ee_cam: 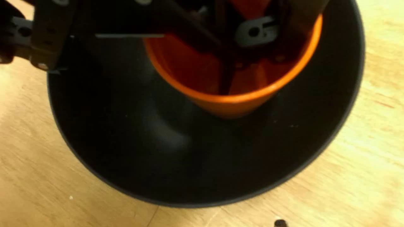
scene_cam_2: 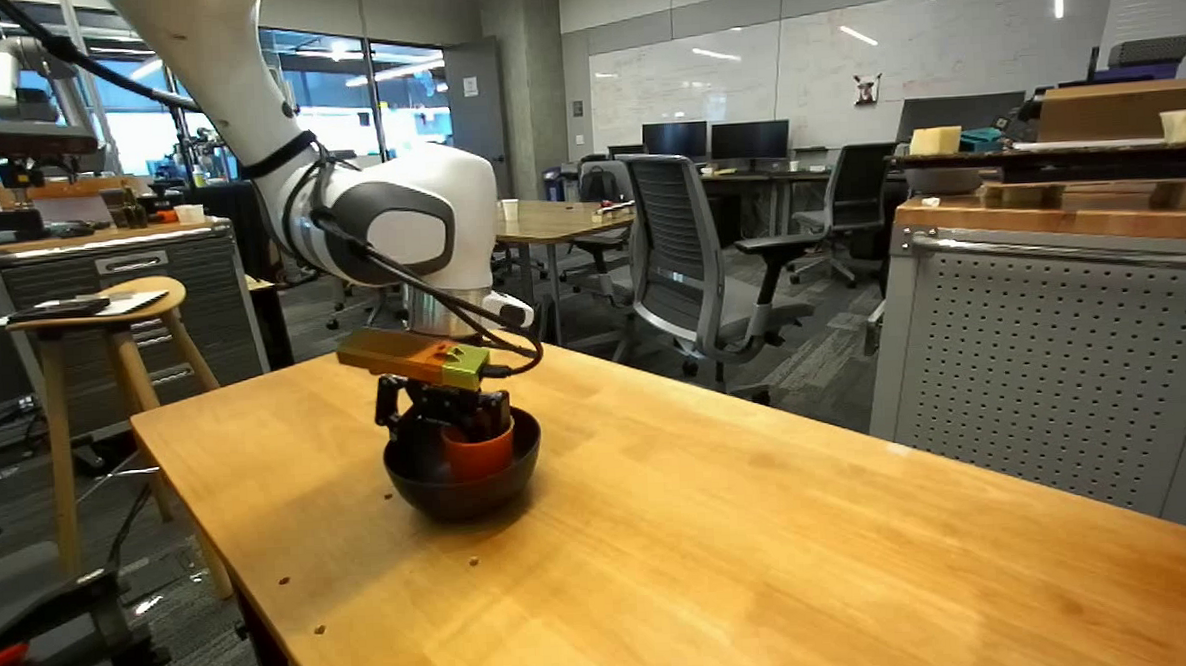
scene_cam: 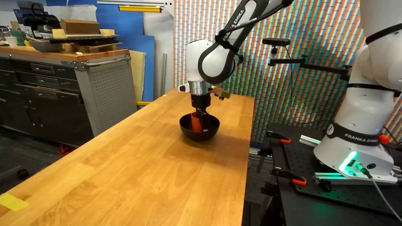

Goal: Put the orange cup inside the black bowl

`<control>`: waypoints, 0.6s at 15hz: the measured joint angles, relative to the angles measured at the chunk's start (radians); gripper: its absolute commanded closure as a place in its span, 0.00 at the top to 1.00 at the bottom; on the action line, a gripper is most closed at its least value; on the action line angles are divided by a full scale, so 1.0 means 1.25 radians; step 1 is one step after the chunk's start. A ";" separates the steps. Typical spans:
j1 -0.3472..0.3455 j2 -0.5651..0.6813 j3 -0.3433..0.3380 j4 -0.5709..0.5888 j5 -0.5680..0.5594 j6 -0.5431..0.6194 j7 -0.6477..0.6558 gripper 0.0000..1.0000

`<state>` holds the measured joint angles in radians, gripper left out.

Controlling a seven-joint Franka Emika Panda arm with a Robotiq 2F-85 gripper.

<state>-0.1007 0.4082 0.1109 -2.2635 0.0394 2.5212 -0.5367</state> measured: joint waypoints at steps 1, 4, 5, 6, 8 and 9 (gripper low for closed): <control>0.006 -0.014 0.000 -0.011 -0.014 0.004 0.013 1.00; 0.032 -0.071 -0.001 -0.048 -0.062 0.007 0.072 1.00; 0.044 -0.092 -0.002 -0.059 -0.079 0.006 0.097 1.00; 0.055 -0.114 -0.003 -0.068 -0.095 0.001 0.120 1.00; 0.078 -0.159 -0.004 -0.079 -0.126 -0.013 0.166 1.00; 0.088 -0.182 -0.004 -0.081 -0.141 -0.027 0.187 1.00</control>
<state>0.0092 0.1813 0.1063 -2.3654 -0.1367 2.4880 -0.3025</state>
